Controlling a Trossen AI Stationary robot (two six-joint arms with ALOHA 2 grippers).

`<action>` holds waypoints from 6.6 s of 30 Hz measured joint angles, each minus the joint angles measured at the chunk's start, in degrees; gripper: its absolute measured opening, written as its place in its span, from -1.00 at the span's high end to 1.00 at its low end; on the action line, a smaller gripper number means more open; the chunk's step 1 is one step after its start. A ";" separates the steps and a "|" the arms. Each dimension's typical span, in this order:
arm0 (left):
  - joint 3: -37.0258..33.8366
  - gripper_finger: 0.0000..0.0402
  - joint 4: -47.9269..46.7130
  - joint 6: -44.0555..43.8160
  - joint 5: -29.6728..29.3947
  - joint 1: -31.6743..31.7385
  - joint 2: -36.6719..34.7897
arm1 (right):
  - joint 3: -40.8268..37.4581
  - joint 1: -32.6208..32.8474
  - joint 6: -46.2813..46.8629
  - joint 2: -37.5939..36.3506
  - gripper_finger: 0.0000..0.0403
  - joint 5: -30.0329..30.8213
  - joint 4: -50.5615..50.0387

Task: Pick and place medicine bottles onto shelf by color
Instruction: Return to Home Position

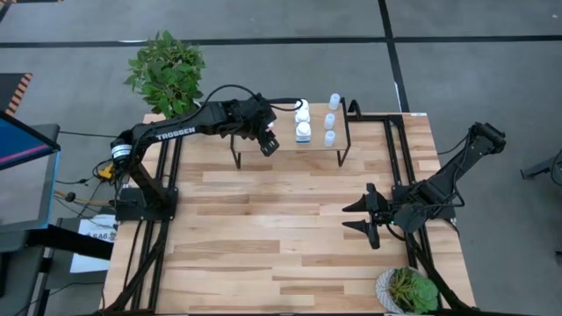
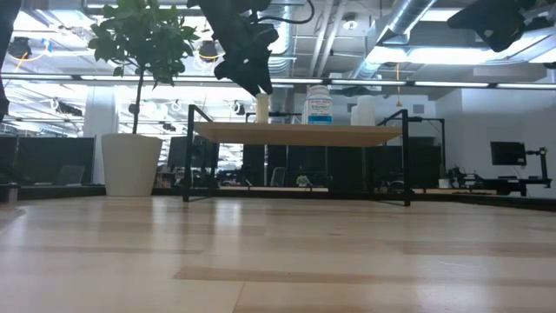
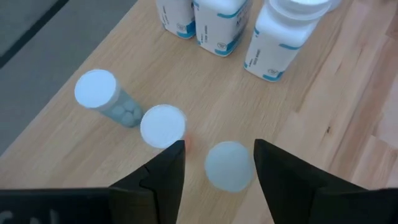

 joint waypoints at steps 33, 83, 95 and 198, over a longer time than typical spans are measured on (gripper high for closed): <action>14.99 0.11 -33.40 6.21 0.00 -9.27 -0.68 | 0.00 -3.13 -6.23 -1.26 -0.13 -0.62 1.60; -46.97 0.11 10.64 -13.64 -4.67 -26.99 -54.13 | 0.00 -12.73 -18.57 -18.25 -0.13 -4.59 -4.97; -71.37 0.11 41.90 -5.39 -4.92 -27.19 -72.85 | -6.19 -12.72 -22.32 -30.98 -0.13 -4.70 -5.03; -89.39 0.11 48.32 6.05 1.39 -27.10 -90.20 | -36.68 -41.07 -37.57 -50.24 -0.13 -31.50 16.96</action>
